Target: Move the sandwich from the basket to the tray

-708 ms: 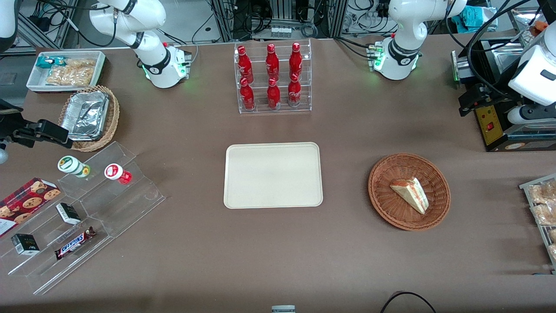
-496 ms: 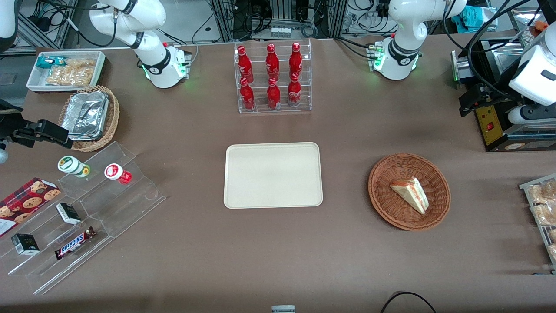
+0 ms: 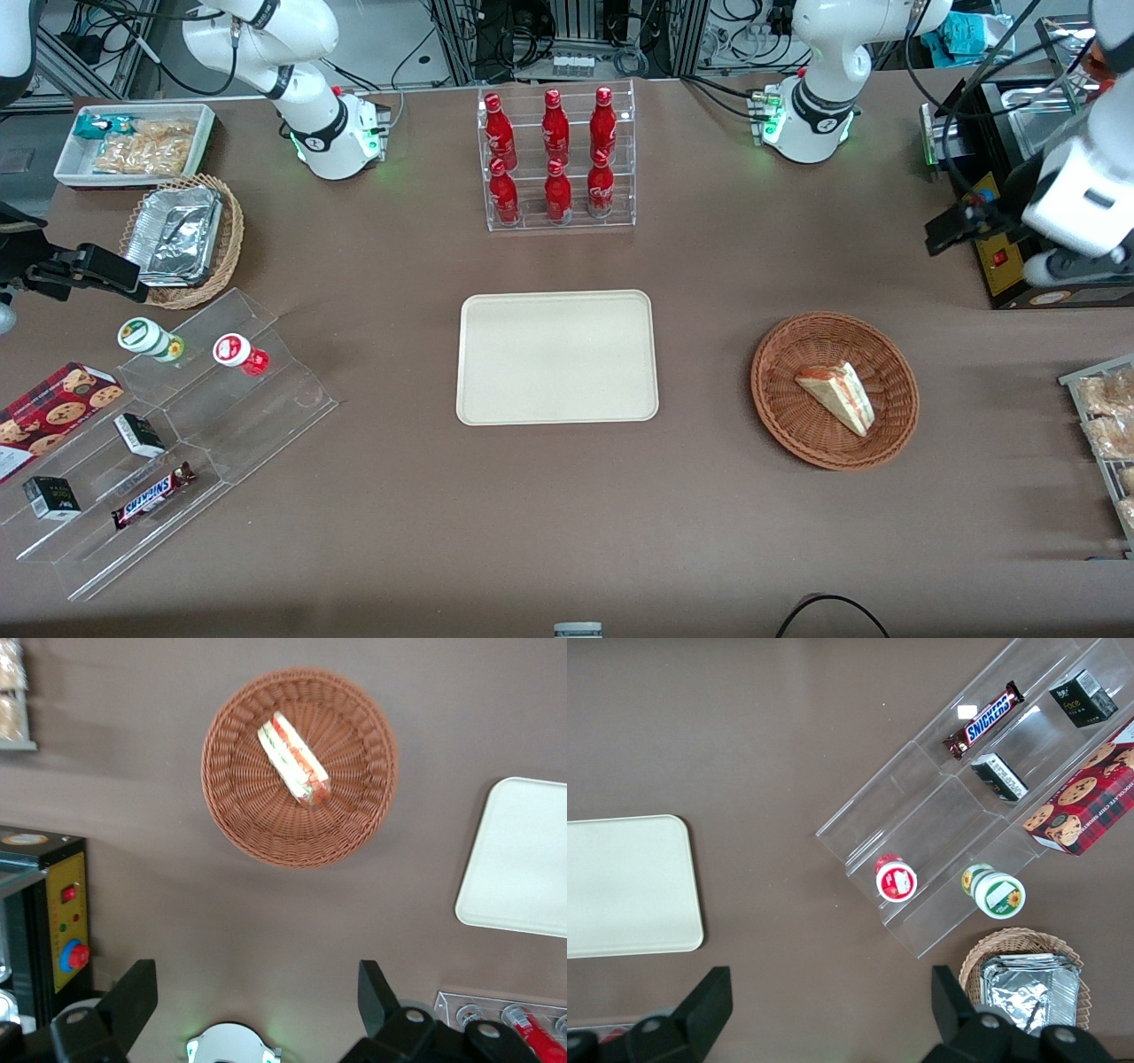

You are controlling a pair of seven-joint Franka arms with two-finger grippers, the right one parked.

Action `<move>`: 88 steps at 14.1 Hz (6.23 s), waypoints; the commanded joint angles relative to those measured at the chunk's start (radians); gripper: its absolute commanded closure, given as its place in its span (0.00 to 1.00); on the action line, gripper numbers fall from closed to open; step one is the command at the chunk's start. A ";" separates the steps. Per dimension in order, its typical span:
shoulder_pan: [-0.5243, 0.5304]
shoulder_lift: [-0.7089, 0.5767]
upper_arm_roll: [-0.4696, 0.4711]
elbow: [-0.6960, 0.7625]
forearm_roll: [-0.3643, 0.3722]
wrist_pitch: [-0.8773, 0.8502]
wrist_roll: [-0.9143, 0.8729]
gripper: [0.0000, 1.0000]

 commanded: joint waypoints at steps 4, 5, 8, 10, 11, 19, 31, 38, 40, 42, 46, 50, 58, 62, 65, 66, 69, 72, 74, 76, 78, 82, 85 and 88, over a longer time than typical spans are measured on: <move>-0.003 0.197 -0.005 -0.088 0.011 0.211 -0.299 0.00; -0.006 0.240 -0.006 -0.086 0.011 0.253 -0.373 0.00; -0.026 0.348 -0.005 -0.084 0.037 0.365 -0.547 0.00; -0.043 0.397 -0.006 -0.088 0.126 0.393 -0.665 0.00; -0.050 0.405 -0.005 -0.103 0.147 0.414 -0.687 0.00; -0.044 0.399 0.001 -0.308 0.151 0.665 -0.704 0.00; -0.082 0.359 0.014 -0.310 0.151 0.691 -0.751 0.80; -0.403 0.366 0.012 -0.051 0.134 0.410 -0.817 0.79; -0.512 0.435 0.012 0.013 0.126 0.413 -0.819 0.78; -0.610 0.536 0.011 0.116 0.108 0.417 -0.817 0.77; -0.710 0.737 -0.028 0.334 0.103 0.440 -0.771 0.77; -0.762 0.807 -0.034 0.336 0.103 0.498 -0.659 0.76; -0.782 0.845 -0.035 0.327 0.118 0.525 -0.641 0.44; -0.771 0.786 -0.032 0.325 0.117 0.494 -0.635 0.00; -0.715 0.671 -0.029 0.327 0.121 0.369 -0.630 0.01; -0.668 0.625 -0.029 0.314 0.120 0.336 -0.622 0.01; -0.546 0.488 -0.029 0.187 0.114 0.330 -0.531 0.01; -0.428 0.361 -0.029 0.043 0.117 0.311 -0.417 0.01; -0.351 0.267 -0.029 -0.035 0.117 0.311 -0.377 0.01; -0.291 0.207 -0.029 -0.051 0.118 0.275 -0.374 0.01; -0.256 0.146 -0.029 -0.048 0.118 0.212 -0.372 0.01; -0.175 0.054 -0.029 -0.035 0.106 0.092 -0.175 0.01; -0.152 0.005 -0.029 -0.034 0.103 0.069 -0.150 0.01; -0.104 -0.021 -0.028 -0.028 0.059 0.058 -0.077 0.01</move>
